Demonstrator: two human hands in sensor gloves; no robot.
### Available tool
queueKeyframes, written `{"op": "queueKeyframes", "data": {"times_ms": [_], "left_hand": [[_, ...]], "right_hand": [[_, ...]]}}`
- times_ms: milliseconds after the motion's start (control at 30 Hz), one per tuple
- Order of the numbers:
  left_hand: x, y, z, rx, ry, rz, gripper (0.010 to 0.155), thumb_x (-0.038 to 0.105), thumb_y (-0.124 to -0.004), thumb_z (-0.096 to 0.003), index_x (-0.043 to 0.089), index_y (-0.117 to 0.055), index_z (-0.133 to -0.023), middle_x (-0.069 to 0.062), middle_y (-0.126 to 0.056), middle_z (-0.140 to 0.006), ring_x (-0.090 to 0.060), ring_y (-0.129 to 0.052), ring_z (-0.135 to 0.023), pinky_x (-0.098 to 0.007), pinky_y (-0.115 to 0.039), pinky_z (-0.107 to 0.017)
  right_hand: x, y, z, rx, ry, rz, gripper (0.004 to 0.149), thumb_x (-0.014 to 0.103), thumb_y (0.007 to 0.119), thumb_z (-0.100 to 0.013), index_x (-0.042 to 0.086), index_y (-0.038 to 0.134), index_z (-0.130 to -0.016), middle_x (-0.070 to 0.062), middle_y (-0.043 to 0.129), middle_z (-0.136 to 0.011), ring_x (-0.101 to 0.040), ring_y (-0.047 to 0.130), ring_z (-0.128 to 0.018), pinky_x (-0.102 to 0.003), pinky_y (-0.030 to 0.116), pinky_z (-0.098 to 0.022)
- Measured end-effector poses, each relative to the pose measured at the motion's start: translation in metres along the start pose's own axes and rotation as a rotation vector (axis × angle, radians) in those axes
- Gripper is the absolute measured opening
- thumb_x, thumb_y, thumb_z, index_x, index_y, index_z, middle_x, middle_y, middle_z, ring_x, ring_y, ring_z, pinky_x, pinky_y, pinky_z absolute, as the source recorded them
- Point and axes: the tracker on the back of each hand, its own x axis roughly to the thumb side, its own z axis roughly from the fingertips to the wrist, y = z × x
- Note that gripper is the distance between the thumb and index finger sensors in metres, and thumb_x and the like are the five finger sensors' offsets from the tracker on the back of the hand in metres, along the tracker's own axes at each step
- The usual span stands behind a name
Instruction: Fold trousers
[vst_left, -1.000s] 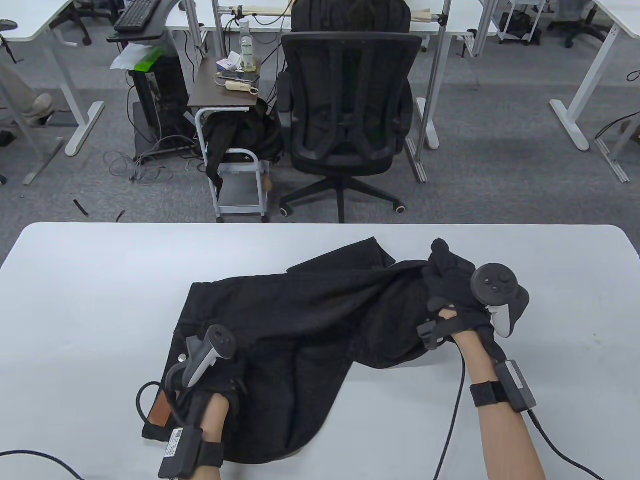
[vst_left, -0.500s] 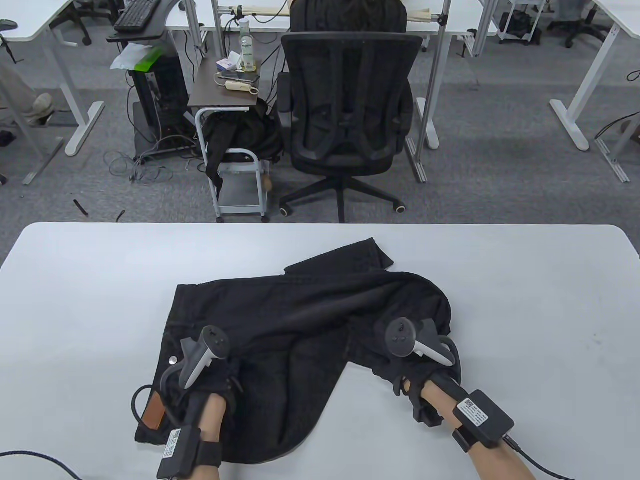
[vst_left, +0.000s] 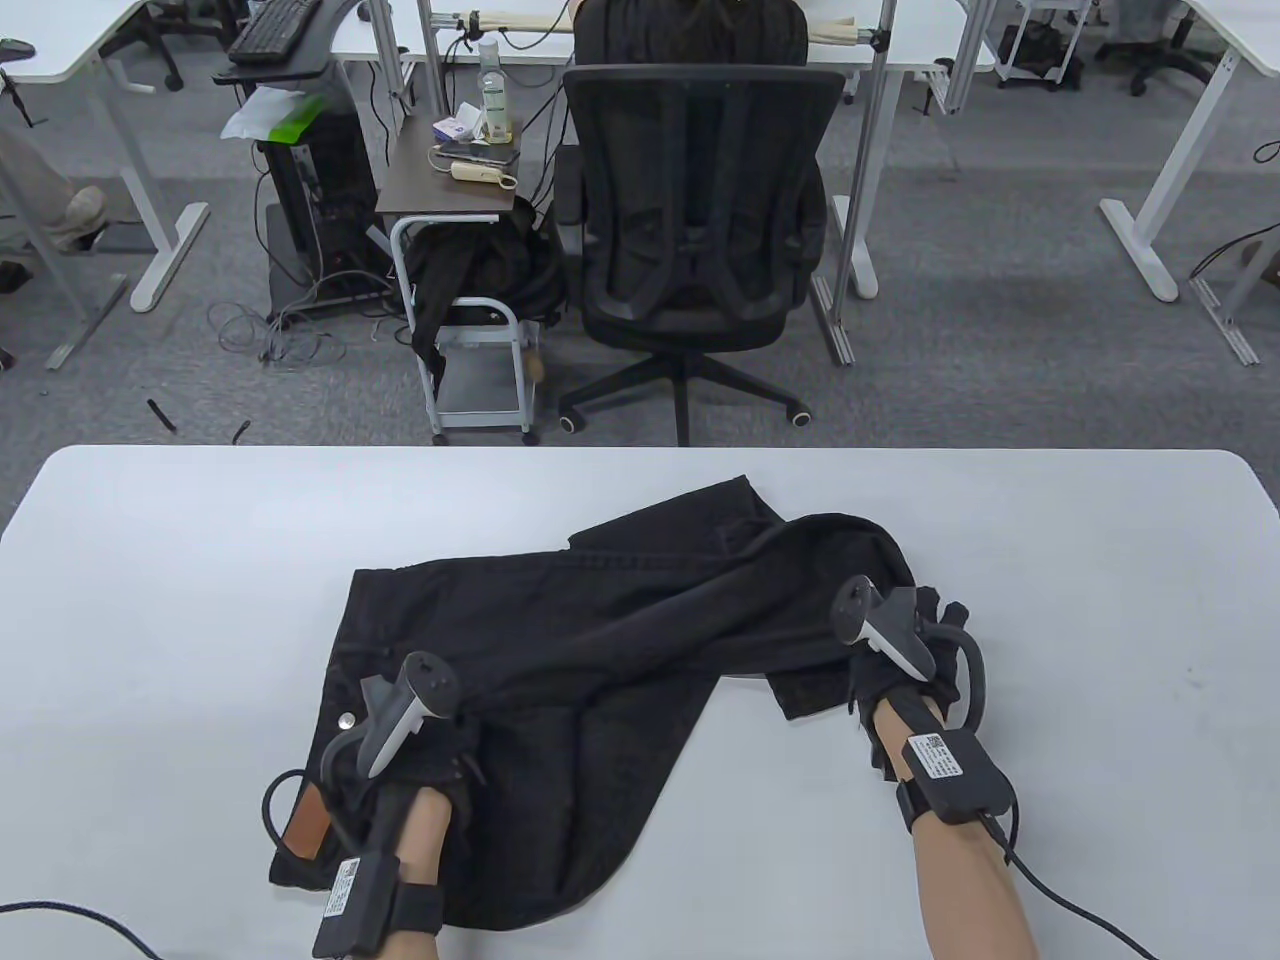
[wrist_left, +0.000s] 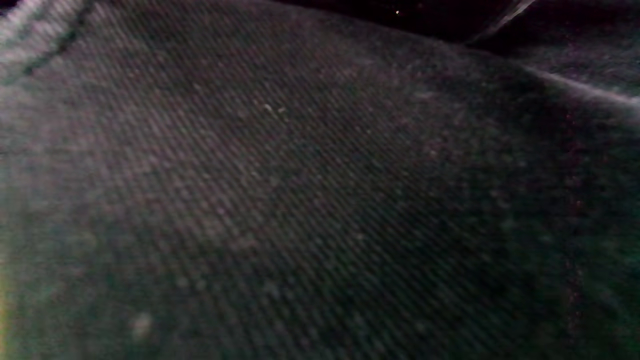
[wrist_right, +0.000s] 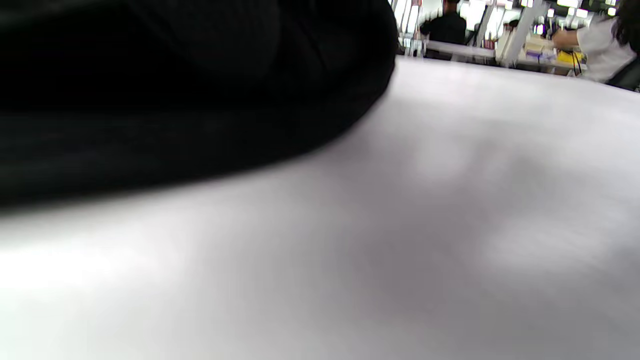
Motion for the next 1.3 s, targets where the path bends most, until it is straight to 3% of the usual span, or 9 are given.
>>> {"op": "queueKeyframes", "data": {"times_ms": [67, 233, 333, 467, 600, 800, 967, 1100, 1300], "left_hand": [[0.000, 0.000, -0.001, -0.003, -0.001, 0.003, 0.072, 0.057, -0.063, -0.0525, 0.036, -0.025, -0.110, 0.001, -0.023, -0.125, -0.031, -0.021, -0.115, -0.058, -0.038, -0.079], [0.002, 0.001, 0.000, -0.004, 0.002, -0.015, 0.072, 0.056, -0.063, -0.0526, 0.035, -0.025, -0.110, 0.001, -0.023, -0.125, -0.032, -0.021, -0.115, -0.058, -0.038, -0.079], [0.000, 0.000, -0.001, 0.002, -0.002, -0.010, 0.072, 0.057, -0.063, -0.0524, 0.036, -0.025, -0.110, 0.002, -0.023, -0.125, -0.031, -0.021, -0.115, -0.058, -0.038, -0.080], [-0.001, 0.000, -0.001, 0.017, -0.012, -0.010, 0.072, 0.058, -0.063, -0.0522, 0.036, -0.025, -0.110, 0.002, -0.024, -0.125, -0.031, -0.021, -0.115, -0.058, -0.039, -0.079], [0.000, 0.005, 0.004, 0.035, -0.021, -0.024, 0.072, 0.058, -0.065, -0.0518, 0.038, -0.027, -0.110, 0.005, -0.025, -0.126, -0.030, -0.019, -0.116, -0.058, -0.036, -0.080], [0.018, 0.005, 0.008, 0.069, -0.169, -0.017, 0.070, 0.056, -0.066, -0.0513, 0.042, -0.028, -0.109, 0.007, -0.025, -0.126, -0.029, -0.021, -0.116, -0.059, -0.036, -0.080], [0.010, -0.001, 0.001, 0.000, -0.129, 0.020, 0.071, 0.061, -0.064, -0.0509, 0.045, -0.026, -0.108, 0.006, -0.025, -0.126, -0.033, -0.026, -0.116, -0.060, -0.039, -0.080], [0.006, -0.001, -0.004, -0.006, -0.106, 0.042, 0.072, 0.062, -0.063, -0.0506, 0.043, -0.027, -0.109, 0.003, -0.028, -0.126, -0.032, -0.025, -0.116, -0.059, -0.039, -0.079], [-0.001, 0.001, -0.007, -0.025, -0.044, 0.120, 0.073, 0.061, -0.064, -0.0510, 0.036, -0.028, -0.110, 0.001, -0.028, -0.126, -0.033, -0.023, -0.115, -0.059, -0.038, -0.079]], "right_hand": [[0.017, -0.010, 0.011, -0.018, -0.085, -0.017, 0.064, 0.040, 0.076, -0.047, 0.023, 0.055, -0.106, -0.007, 0.048, -0.115, -0.041, 0.036, -0.108, -0.066, 0.026, -0.076], [0.085, -0.013, 0.060, 0.172, -0.515, -0.259, 0.067, 0.043, 0.077, -0.047, 0.021, 0.056, -0.107, -0.011, 0.047, -0.115, -0.044, 0.040, -0.106, -0.067, 0.028, -0.074], [0.132, 0.003, 0.088, 0.290, -0.703, -0.119, 0.065, 0.041, 0.078, -0.048, 0.023, 0.056, -0.106, -0.007, 0.048, -0.115, -0.043, 0.043, -0.105, -0.065, 0.034, -0.074], [0.161, 0.027, 0.093, 0.364, -0.711, 0.053, 0.075, 0.051, 0.069, -0.046, 0.027, 0.034, -0.109, -0.002, 0.026, -0.117, -0.041, 0.033, -0.106, -0.063, 0.034, -0.075], [0.155, 0.028, 0.086, 0.233, -0.726, -0.090, 0.070, 0.047, 0.076, -0.042, 0.029, 0.051, -0.105, 0.000, 0.040, -0.115, -0.040, 0.045, -0.103, -0.062, 0.037, -0.074], [0.165, 0.021, 0.096, -0.049, -0.744, -0.025, 0.047, 0.033, 0.084, -0.043, 0.025, 0.077, -0.089, -0.004, 0.079, -0.093, -0.033, 0.080, -0.084, -0.056, 0.059, -0.069], [0.155, 0.010, 0.086, 0.066, -0.740, -0.175, 0.043, 0.034, 0.081, -0.044, 0.029, 0.078, -0.087, -0.002, 0.079, -0.095, -0.034, 0.076, -0.091, -0.056, 0.056, -0.071], [0.124, -0.033, 0.074, 0.052, -0.708, -0.528, 0.044, 0.030, 0.084, -0.043, 0.021, 0.083, -0.085, -0.010, 0.090, -0.084, -0.037, 0.085, -0.082, -0.058, 0.061, -0.067], [0.064, -0.108, 0.076, -0.087, -0.667, -0.580, 0.044, 0.029, 0.086, -0.042, 0.018, 0.083, -0.085, -0.011, 0.093, -0.074, -0.034, 0.089, -0.070, -0.058, 0.062, -0.065]]}}
